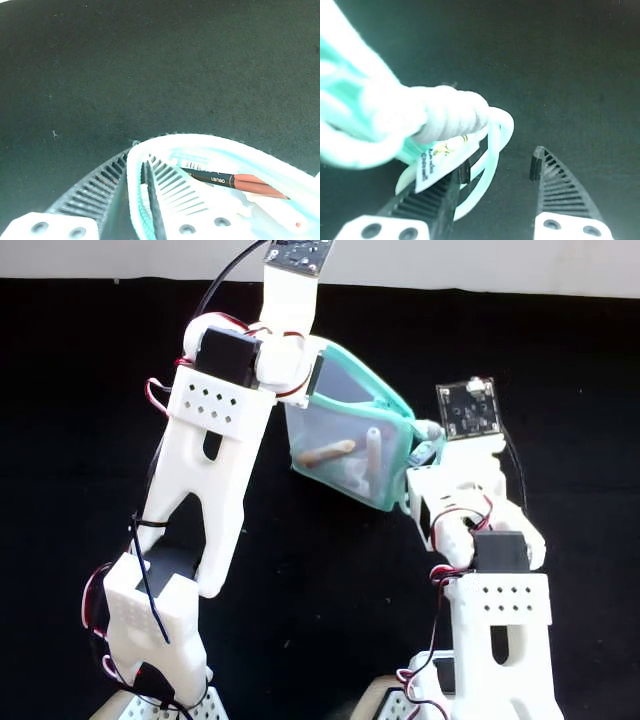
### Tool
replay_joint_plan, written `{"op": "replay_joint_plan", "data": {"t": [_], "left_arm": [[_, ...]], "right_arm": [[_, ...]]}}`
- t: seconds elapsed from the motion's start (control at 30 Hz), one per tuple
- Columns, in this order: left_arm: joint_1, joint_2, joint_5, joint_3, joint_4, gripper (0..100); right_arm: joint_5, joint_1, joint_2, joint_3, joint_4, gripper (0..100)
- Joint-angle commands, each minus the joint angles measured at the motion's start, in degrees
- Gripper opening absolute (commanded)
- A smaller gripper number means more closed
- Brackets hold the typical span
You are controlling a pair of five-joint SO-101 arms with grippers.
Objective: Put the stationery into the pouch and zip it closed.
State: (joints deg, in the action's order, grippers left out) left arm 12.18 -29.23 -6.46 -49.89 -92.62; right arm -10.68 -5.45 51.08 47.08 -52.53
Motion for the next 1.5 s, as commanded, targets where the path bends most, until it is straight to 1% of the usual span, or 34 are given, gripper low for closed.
{"op": "replay_joint_plan", "data": {"t": [0.0,0.13,0.17,0.27,0.33,0.47,0.53,0.6,0.73,0.83,0.9,1.0,1.07,1.3,1.47], "left_arm": [[0.31,-3.12,1.05,0.40,0.35,1],[0.04,-3.12,1.05,0.40,0.26,1],[0.04,-3.12,1.05,0.40,0.26,1],[0.13,-3.21,1.05,0.40,0.26,1],[0.22,-3.21,1.05,0.40,0.26,1],[0.04,-3.21,1.05,0.40,0.26,1],[0.04,-3.21,1.05,0.40,0.35,1],[0.22,-3.21,1.05,0.40,0.35,1],[0.13,-3.21,1.05,0.40,0.26,1],[-0.04,-3.21,1.05,0.40,0.26,1],[-0.04,-3.21,1.05,0.40,0.26,1],[0.04,-3.21,1.05,0.40,0.26,1],[0.04,-3.21,1.05,0.40,0.26,1],[0.13,-3.21,1.05,0.40,0.44,1],[0.31,-3.21,1.05,0.40,0.35,1]], "right_arm": [[-3.60,-0.40,1.27,-2.68,-0.57,20.6],[-11.52,0.13,1.27,-2.68,-8.04,20.3],[-12.31,0.92,1.27,-2.68,-9.89,20.3],[-12.13,4.44,1.27,-4.09,-11.74,20.3],[-9.85,6.46,1.36,-7.52,-13.67,20.3],[-8.18,6.46,1.36,-17.71,-23.87,20.3],[-7.91,5.14,1.36,-21.49,-26.51,20.3],[-8.00,3.56,1.36,-21.93,-25.10,20.3],[-8.53,-0.13,1.27,-16.84,-14.90,20.3],[-10.99,-2.42,1.10,-11.21,-8.66,20.6],[-11.69,-2.59,0.84,-8.22,-6.37,21.4],[-12.22,-2.07,0.75,-5.76,-2.95,26.3],[-12.48,-1.98,0.66,-5.05,-1.01,26.3],[-14.77,-3.21,0.66,-4.35,0.40,25.9],[-14.77,-5.41,0.66,-4.53,0.13,18.3]]}}
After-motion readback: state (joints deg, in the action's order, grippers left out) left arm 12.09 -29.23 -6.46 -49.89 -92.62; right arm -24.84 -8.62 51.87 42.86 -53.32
